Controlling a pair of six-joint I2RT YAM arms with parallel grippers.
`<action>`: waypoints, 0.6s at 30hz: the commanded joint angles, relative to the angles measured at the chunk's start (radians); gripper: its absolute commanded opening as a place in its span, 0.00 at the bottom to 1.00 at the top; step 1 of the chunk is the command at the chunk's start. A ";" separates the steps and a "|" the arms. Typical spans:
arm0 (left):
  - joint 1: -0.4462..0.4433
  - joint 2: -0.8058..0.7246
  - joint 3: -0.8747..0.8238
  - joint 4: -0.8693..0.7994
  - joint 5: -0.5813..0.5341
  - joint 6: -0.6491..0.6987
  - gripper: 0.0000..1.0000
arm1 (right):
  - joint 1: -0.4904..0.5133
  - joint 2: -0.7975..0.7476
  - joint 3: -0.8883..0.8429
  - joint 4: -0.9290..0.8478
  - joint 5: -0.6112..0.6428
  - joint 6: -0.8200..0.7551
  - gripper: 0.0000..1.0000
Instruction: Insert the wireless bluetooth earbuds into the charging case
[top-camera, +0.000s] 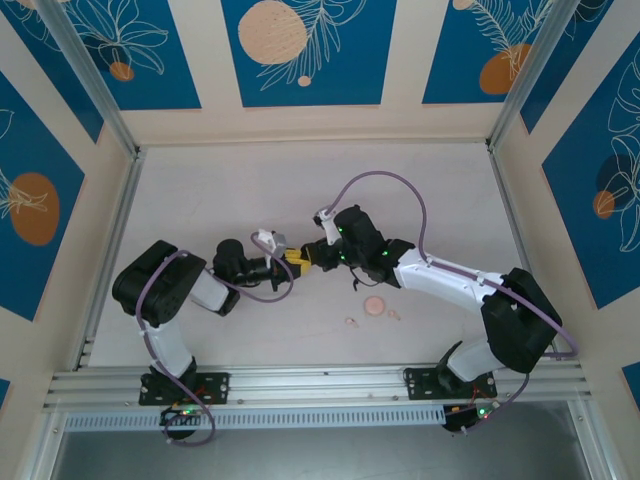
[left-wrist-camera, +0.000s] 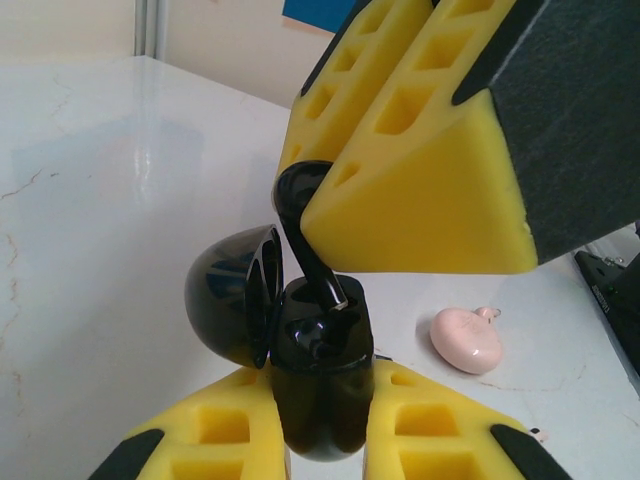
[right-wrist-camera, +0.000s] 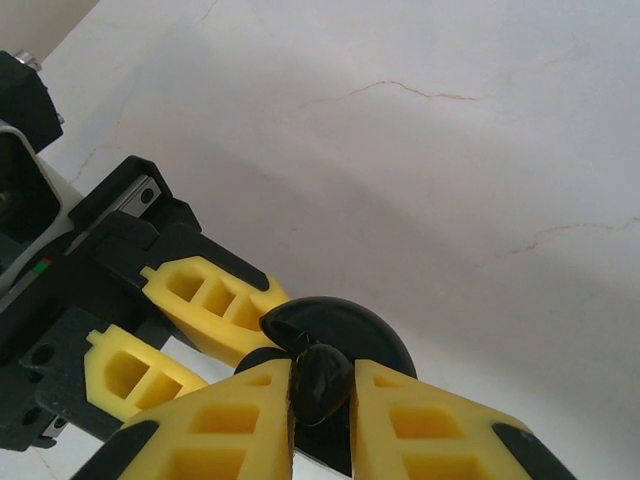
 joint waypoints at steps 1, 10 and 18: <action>-0.009 -0.020 0.017 0.054 0.023 -0.017 0.09 | 0.012 0.011 0.026 -0.001 0.029 -0.028 0.19; -0.009 -0.046 0.020 0.053 0.000 -0.031 0.09 | 0.032 0.012 0.012 -0.006 0.044 -0.062 0.19; -0.009 -0.057 0.022 0.053 -0.005 -0.035 0.09 | 0.039 -0.007 -0.006 -0.027 0.062 -0.072 0.19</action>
